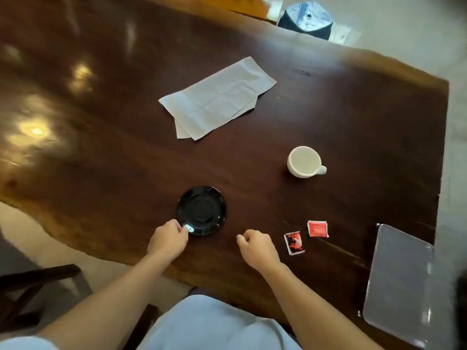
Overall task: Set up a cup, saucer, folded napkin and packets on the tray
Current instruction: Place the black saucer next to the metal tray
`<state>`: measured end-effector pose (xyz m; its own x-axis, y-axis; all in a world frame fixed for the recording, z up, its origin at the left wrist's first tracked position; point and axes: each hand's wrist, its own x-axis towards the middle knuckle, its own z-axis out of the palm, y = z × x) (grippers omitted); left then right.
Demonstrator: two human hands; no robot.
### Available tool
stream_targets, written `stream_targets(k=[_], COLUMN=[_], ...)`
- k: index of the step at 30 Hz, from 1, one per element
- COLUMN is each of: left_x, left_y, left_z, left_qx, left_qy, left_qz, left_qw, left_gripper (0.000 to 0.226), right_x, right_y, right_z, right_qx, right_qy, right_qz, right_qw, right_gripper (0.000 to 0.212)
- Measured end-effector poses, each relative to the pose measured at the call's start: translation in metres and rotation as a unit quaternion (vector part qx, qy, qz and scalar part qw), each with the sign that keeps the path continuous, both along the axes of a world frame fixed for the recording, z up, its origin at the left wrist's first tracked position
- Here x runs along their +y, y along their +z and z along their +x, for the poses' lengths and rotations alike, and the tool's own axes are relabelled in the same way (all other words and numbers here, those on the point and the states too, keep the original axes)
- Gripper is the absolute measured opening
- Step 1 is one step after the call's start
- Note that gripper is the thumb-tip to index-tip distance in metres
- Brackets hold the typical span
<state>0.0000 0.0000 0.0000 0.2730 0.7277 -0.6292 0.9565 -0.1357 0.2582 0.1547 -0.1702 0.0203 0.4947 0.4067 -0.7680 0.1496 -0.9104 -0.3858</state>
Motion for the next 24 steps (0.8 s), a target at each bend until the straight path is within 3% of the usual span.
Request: stream_targets(k=[12,18,24], left_x=[0.02,0.034,0.041], left_y=[-0.033,-0.048,-0.056], left_z=[0.015,0.012,0.009], left_qx=[0.053,0.063,-0.05], left_qy=[0.05,0.042,0.178], left_qz=[-0.049,-0.064,-0.186], left_qw=[0.996,0.995,0.965], left_gripper=[0.03,0.027,0.008], right_x=[0.047,0.068,0.079], right_y=[-0.028,-0.049,-0.058], right_z=[0.011,0.022,0.032], right_qx=[0.191,0.216,0.238], right_qy=[-0.113,-0.134,-0.099], right_qz=[-0.019,-0.01,-0.011], right_qw=[0.975,0.967,0.966], right_gripper=[0.044,0.042,0.042])
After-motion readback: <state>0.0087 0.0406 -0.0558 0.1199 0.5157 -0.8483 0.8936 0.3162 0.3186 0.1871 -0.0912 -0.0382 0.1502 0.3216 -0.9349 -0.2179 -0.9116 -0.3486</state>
